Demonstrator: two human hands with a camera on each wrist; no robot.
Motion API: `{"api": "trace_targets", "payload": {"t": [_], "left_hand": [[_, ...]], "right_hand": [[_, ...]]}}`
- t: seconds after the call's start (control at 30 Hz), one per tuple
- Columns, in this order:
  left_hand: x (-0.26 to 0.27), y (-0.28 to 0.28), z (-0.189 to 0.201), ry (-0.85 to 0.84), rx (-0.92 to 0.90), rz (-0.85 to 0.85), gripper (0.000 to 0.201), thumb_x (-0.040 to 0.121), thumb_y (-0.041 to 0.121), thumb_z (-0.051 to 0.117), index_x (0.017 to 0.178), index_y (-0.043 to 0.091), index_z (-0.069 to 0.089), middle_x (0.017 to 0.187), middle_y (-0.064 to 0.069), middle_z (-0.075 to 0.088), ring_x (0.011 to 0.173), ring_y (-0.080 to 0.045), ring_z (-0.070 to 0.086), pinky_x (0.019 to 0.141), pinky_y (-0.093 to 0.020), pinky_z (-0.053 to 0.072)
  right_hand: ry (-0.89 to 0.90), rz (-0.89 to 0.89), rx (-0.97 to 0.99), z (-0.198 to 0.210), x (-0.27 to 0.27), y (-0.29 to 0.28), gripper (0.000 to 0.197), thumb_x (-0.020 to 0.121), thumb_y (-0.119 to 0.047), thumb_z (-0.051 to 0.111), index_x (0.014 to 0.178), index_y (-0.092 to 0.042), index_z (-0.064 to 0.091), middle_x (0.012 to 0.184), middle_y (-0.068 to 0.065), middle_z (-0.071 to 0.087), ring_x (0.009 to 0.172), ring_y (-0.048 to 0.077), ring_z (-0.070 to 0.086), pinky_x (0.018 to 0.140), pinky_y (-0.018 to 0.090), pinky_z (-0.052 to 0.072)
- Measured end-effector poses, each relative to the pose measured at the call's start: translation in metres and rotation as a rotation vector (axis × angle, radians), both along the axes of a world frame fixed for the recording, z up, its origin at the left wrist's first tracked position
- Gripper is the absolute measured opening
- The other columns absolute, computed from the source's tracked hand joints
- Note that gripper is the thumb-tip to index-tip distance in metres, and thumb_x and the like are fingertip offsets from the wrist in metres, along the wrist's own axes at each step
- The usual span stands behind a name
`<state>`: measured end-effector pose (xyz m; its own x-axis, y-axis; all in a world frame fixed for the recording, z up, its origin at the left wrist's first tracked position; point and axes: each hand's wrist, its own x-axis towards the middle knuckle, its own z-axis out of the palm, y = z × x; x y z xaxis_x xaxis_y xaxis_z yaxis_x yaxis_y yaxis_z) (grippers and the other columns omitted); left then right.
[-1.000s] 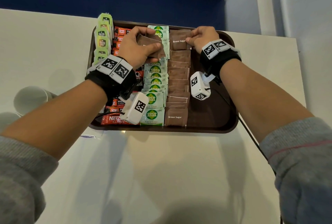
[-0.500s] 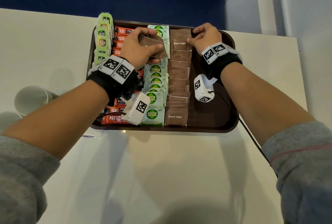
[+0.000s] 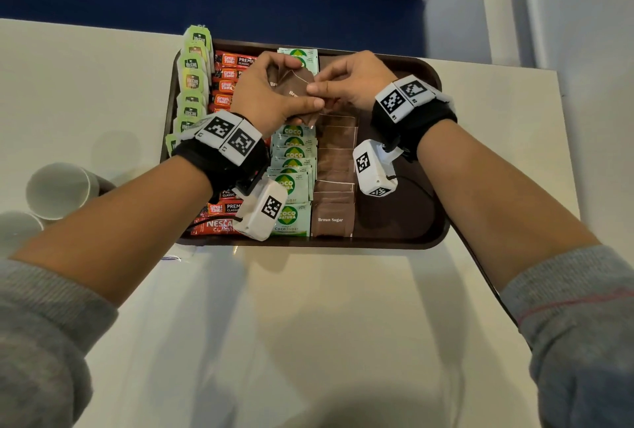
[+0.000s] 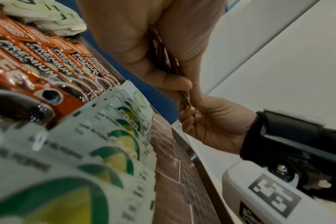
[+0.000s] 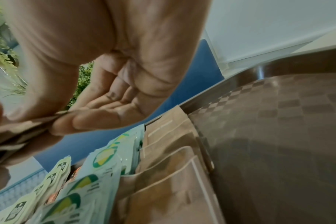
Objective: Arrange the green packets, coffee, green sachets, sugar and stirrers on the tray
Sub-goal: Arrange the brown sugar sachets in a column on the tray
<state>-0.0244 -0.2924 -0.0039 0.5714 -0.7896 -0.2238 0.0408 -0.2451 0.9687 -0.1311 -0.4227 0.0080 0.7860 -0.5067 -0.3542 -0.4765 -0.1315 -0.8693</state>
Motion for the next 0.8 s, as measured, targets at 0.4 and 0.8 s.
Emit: {"api": "trace_targets", "payload": {"t": [0.4,0.8], "left_hand": [[-0.004,-0.002,-0.003,0.110,-0.002,0.053,0.024,0.086,0.005,0.066,0.101,0.017,0.051,0.102,0.002,0.058,0.078,-0.019,0.070,0.051,-0.021,0.055],[-0.004,-0.011,-0.007,0.168,-0.064,0.119,0.028,0.086,-0.004,0.062,0.094,0.020,0.050,0.105,-0.003,0.057,0.083,-0.019,0.068,0.054,-0.024,0.056]], "right_hand": [[0.011,0.008,-0.224,0.003,-0.010,-0.015,0.014,0.089,-0.018,0.063,0.099,-0.019,0.071,0.091,-0.010,0.066,0.088,0.004,0.063,0.083,0.020,0.051],[-0.009,-0.159,-0.144,0.003,-0.014,-0.024,0.017,0.082,-0.009,0.070,0.099,-0.012,0.069,0.079,-0.002,0.065,0.061,-0.001,0.064,0.060,0.014,0.051]]}}
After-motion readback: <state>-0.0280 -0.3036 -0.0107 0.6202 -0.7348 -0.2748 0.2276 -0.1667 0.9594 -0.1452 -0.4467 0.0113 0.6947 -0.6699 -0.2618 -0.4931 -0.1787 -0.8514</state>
